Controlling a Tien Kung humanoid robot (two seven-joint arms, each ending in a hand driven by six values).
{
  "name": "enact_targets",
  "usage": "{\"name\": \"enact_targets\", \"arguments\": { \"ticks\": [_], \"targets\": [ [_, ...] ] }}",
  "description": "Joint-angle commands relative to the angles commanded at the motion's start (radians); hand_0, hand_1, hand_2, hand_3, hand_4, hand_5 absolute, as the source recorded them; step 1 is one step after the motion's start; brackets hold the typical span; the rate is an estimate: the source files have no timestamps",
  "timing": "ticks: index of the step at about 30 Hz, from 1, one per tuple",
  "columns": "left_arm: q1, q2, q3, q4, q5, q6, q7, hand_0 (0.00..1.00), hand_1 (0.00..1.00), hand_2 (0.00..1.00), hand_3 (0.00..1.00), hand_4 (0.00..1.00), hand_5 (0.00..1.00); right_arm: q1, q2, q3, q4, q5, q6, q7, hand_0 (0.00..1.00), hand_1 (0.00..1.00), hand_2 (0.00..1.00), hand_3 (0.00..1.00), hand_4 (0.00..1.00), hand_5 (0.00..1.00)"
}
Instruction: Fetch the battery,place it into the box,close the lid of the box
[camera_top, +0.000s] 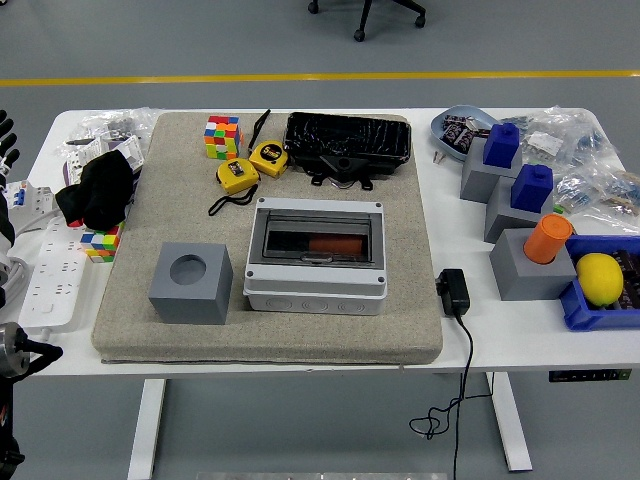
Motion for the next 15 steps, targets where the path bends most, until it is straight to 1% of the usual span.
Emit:
{"name": "enact_targets", "arguments": {
  "ticks": [15],
  "targets": [
    [0.0,-0.001,-0.004,0.0,0.001,0.002,-0.002,0.871,0.898,0.885,0.84,0.998,0.998,0.001,0.001,0.005,-0.001,-0.005,-0.002,0.0,0.805,0.77,0.739,0.743,0.978,0.657]
  ]
}}
